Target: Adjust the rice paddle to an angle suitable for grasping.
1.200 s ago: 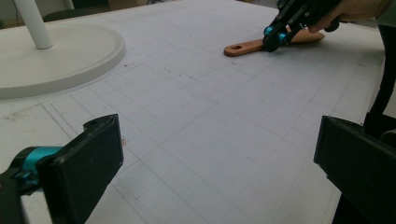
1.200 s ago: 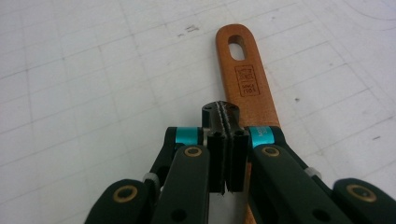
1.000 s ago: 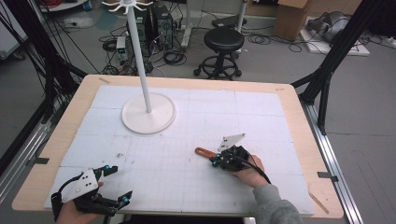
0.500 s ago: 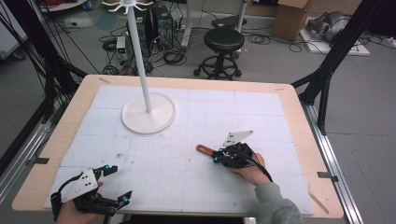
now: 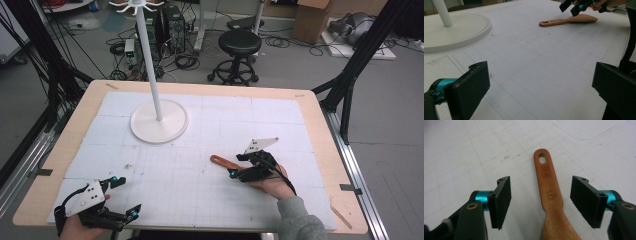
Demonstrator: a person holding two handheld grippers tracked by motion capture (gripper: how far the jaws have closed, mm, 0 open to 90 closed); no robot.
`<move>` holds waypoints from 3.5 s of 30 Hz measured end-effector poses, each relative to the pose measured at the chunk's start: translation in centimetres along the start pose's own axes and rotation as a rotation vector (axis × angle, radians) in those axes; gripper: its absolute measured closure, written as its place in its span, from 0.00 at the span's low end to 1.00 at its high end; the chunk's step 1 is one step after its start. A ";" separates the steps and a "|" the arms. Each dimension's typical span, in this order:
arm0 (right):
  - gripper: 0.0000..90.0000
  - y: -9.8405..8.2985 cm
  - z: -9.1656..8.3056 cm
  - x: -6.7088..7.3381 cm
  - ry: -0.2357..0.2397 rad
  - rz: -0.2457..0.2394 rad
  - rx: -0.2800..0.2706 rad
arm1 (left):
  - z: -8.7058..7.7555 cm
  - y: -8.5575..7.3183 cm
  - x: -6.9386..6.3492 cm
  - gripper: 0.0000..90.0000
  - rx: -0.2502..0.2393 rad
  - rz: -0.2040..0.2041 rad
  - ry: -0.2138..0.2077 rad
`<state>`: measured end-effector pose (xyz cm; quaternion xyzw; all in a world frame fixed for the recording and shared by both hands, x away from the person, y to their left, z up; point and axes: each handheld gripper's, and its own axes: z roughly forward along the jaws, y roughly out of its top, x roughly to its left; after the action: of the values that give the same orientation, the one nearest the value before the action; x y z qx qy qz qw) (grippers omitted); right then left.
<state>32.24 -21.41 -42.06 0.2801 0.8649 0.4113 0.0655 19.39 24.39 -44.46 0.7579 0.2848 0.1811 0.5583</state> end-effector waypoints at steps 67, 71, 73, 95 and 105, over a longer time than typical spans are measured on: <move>0.45 2.6 2.7 -1.6 0.026 -0.159 0.295 | -1.3 -0.8 -0.5 0.02 0.028 -0.024 0.041; 0.51 2.5 3.0 -1.5 0.010 -0.159 0.325 | -1.3 -0.9 -0.6 0.02 0.029 -0.025 0.039; 0.53 2.5 3.0 -1.4 0.000 -0.164 0.327 | -1.2 -0.9 -0.6 0.02 0.031 -0.025 0.038; 0.68 3.0 2.7 -0.9 -0.023 -0.128 0.427 | -1.4 -0.9 -0.6 0.02 0.038 -0.024 0.038; 0.72 3.0 2.6 -0.5 -0.046 -0.171 0.439 | -1.4 -0.9 -0.7 0.02 0.040 -0.023 0.039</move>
<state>34.88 -18.44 -41.59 0.2229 0.9525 0.1997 0.0573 17.84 25.22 -44.86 0.7620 0.3079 0.1838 0.5392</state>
